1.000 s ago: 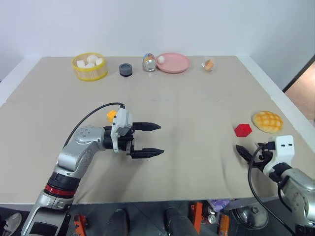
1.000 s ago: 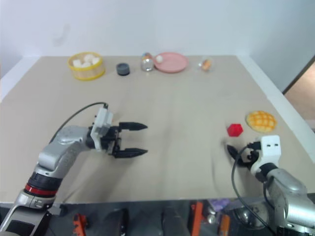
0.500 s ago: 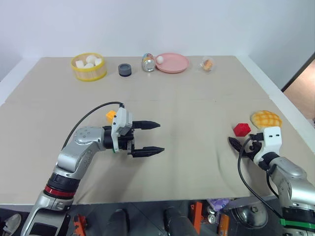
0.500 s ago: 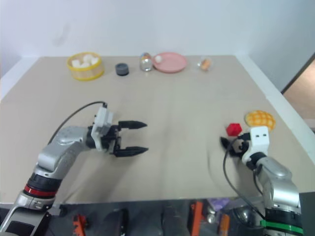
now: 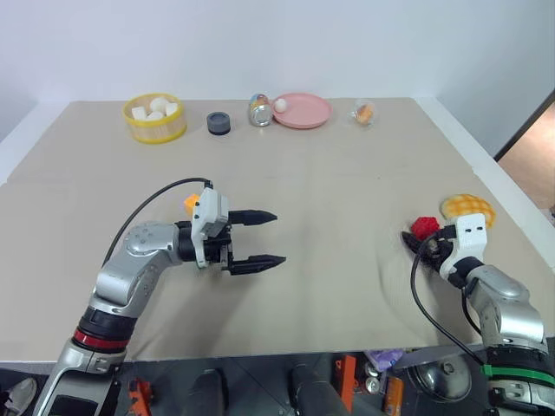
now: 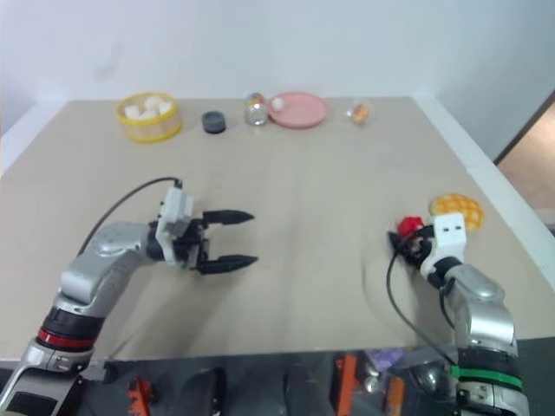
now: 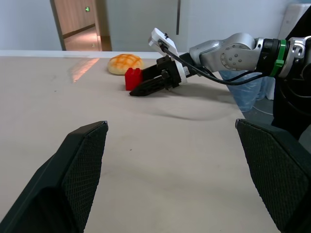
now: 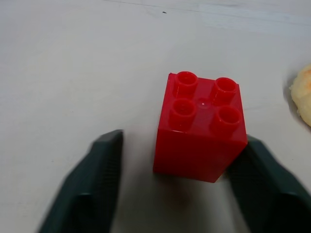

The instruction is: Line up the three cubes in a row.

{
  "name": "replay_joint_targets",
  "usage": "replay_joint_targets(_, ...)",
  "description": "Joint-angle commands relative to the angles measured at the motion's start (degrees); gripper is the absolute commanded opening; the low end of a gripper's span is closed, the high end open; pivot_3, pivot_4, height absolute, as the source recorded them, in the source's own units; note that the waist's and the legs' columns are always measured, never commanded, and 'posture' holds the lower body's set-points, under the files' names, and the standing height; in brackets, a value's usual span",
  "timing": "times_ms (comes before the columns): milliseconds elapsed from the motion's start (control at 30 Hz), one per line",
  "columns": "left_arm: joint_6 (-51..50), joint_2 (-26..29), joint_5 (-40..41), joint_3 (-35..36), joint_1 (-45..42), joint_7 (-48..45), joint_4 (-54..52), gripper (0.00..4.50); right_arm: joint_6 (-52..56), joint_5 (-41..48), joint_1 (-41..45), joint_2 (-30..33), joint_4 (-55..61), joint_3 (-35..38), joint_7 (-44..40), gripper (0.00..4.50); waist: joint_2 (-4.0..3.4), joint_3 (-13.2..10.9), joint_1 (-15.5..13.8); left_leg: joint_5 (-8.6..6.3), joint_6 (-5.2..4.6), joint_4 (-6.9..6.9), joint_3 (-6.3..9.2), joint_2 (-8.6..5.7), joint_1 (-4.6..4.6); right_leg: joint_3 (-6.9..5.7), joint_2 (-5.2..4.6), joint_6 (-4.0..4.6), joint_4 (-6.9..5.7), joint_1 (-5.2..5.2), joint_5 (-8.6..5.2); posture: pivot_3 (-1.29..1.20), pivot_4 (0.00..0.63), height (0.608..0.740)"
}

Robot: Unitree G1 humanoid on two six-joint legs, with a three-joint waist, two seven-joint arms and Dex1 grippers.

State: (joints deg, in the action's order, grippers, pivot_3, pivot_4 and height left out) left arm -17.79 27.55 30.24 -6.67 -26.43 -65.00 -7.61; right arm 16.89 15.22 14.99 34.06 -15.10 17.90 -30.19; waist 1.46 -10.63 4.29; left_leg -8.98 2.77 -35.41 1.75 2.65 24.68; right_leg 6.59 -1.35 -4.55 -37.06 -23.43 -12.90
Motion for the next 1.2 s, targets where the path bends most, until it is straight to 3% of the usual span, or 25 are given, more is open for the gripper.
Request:
replay_joint_targets(33,1.4,0.52,-0.07,1.74,0.37,0.41,-1.95,4.34,-1.38,-0.43,1.43,1.56,-0.54,0.15,-0.75,1.65,0.0,0.0,0.0,0.0,0.0,0.01,0.0,0.0,0.0,0.0,0.0,0.0,0.0,0.0,0.0,0.0,0.15,0.74)
replay_joint_targets(67,1.62,0.69,-0.12,1.94,0.55,0.41,-1.85,4.34,-1.43,-0.49,1.78,1.62,-0.88,0.09,-0.81,1.34,0.0,0.0,0.0,0.0,0.0,0.01,0.0,0.0,0.0,0.0,0.0,0.0,0.0,-0.01,-0.01,0.0,0.15,0.74)
replay_joint_targets(333,-0.16,3.01,3.86,5.45,2.48,-1.2,-3.48,4.34,-1.2,0.01,5.32,1.51,-2.31,-2.65,-5.92,1.3,-0.01,-0.01,0.25,0.0,0.0,0.01,-0.01,0.01,-0.01,0.01,0.01,0.0,0.0,-0.01,0.0,0.0,0.15,0.74)
replay_joint_targets(767,-4.49,14.62,11.36,15.87,13.59,-3.82,-14.39,4.34,-5.7,3.25,12.77,4.66,7.43,-20.63,-40.55,1.3,0.03,-0.09,0.34,-0.05,0.04,0.11,0.0,0.05,0.03,-0.03,0.02,0.07,0.0,-0.09,-0.14,0.0,0.15,0.74)
replay_joint_targets(967,-7.16,18.01,13.91,21.07,19.58,-0.77,-19.27,4.34,-15.32,0.82,13.52,7.04,3.38,-26.78,-54.09,1.3,0.14,-0.15,-0.05,-0.08,0.06,0.17,0.0,0.11,0.04,-0.11,0.0,0.14,0.0,-0.17,-0.18,0.0,0.15,0.74)
replay_joint_targets(1200,-8.9,18.58,15.26,23.01,22.34,2.17,-23.57,4.34,-20.68,-1.38,16.18,3.47,-3.55,-29.43,-55.52,1.3,0.22,-0.19,0.16,-0.08,0.08,0.12,-0.05,0.1,0.0,-0.13,-0.03,0.19,-0.01,-0.17,-0.16,0.0,0.15,0.74)
